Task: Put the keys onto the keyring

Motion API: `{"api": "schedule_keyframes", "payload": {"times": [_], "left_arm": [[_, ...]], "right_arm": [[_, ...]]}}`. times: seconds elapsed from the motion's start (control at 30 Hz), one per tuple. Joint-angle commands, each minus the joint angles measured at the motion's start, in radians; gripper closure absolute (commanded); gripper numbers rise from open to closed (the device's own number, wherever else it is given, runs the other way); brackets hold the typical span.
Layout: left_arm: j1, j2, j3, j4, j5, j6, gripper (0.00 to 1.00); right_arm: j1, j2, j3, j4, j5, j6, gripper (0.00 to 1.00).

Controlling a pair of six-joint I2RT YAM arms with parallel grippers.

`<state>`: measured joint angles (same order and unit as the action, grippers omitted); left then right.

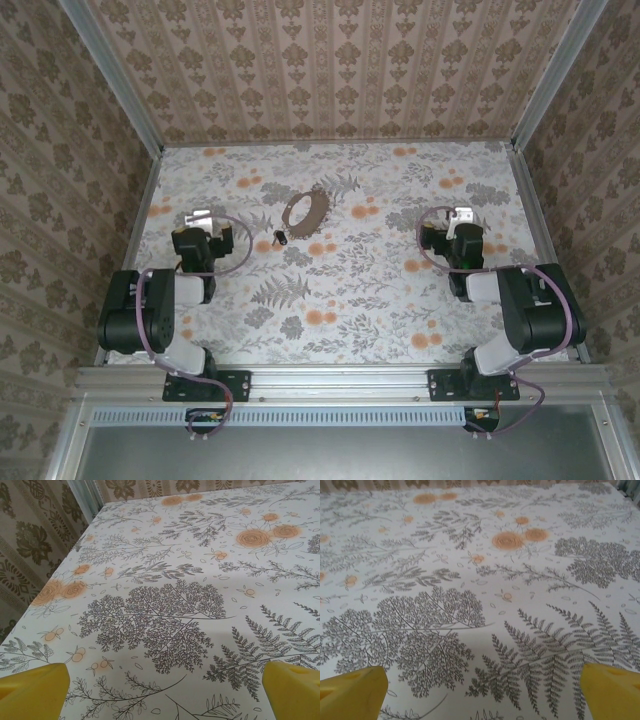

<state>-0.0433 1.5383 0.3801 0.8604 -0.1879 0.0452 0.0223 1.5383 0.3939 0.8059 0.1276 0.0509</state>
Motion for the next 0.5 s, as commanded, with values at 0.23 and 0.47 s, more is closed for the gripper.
{"api": "schedule_keyframes", "payload": {"times": [0.23, 0.47], "left_arm": [[0.003, 0.0, 0.019, 0.009, 0.04, -0.019, 0.0], [0.004, -0.001, 0.019, 0.009, 0.041, -0.019, 0.0]], "right_arm": [[0.005, -0.009, 0.009, 0.058, -0.02, -0.017, 0.0], [0.005, -0.005, 0.018, 0.047, -0.022, -0.016, 0.0]]}}
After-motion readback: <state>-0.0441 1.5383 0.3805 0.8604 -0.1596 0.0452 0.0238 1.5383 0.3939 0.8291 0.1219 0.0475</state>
